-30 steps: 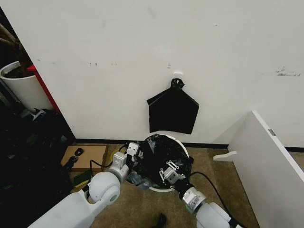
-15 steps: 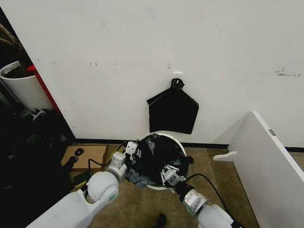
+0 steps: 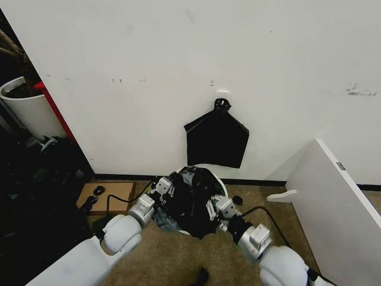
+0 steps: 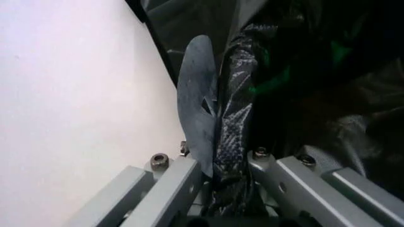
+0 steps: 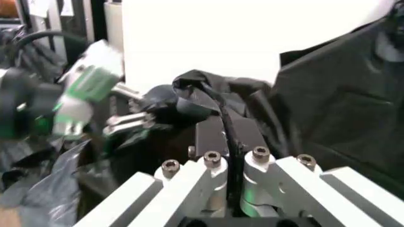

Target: Place the garbage bag over the trash bin.

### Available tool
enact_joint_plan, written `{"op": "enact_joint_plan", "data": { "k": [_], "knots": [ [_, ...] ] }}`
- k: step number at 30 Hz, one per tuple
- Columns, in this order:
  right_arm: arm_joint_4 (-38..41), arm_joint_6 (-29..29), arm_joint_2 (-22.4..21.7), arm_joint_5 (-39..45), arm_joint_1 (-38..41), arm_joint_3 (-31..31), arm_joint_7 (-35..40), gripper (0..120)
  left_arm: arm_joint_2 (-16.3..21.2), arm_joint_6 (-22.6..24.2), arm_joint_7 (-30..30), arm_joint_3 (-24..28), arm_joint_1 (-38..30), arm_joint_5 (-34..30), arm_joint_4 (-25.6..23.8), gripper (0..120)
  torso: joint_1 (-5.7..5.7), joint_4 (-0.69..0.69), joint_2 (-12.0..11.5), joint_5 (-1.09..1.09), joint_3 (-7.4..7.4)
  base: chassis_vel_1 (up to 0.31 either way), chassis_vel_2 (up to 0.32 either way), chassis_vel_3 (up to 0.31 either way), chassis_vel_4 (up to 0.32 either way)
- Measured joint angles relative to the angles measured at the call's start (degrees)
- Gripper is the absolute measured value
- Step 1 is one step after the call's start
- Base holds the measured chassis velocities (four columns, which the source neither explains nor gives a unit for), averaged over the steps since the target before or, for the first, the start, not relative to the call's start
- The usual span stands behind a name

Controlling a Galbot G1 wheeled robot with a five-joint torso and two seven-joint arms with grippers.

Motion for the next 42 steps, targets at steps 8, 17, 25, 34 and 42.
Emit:
{"op": "enact_joint_plan", "data": {
  "k": [8, 17, 25, 34, 42],
  "knots": [
    [-0.21, -0.47, -1.01, 5.31, 2.83, 1.63, 1.10, 0, 1.01, -1.75, 1.29, -1.43, 0.80, 1.81, 0.16, 1, 0.00, 0.00, 0.00, 0.00, 0.00, 0.000, 0.000, 0.000, 0.000],
    [-1.47, -1.44, -1.27, 8.00, 3.59, 1.96, 2.22, 0, 1.95, -2.64, 3.36, -1.77, 1.80, 5.29, 0.06, 1, 0.00, -0.01, 0.00, 0.00, 0.00, 0.000, 0.000, 0.000, 0.000],
    [-3.99, -3.28, -1.12, 8.38, 4.07, 1.62, 2.89, 0, 3.19, -8.35, 5.67, -2.14, 3.85, 12.75, -0.01, 1, 0.00, 0.00, 0.00, -0.01, 0.00, 0.000, 0.000, 0.000, 0.000],
    [-6.06, -3.82, -1.76, 6.47, 4.42, 2.36, 4.72, 0, 3.09, -15.24, 6.49, -4.12, 4.91, 15.65, 1.14, 1, 0.00, 0.00, 0.00, 0.00, 0.00, 0.000, 0.000, 0.000, 0.000],
    [-6.69, -4.64, -3.49, 3.46, 3.33, 2.95, 4.32, 0, 2.40, -18.19, 5.91, -5.84, 4.95, 15.57, 2.80, 1, 0.00, -0.01, 0.00, 0.00, 0.00, 0.000, 0.000, 0.000, 0.000]
  ]
}}
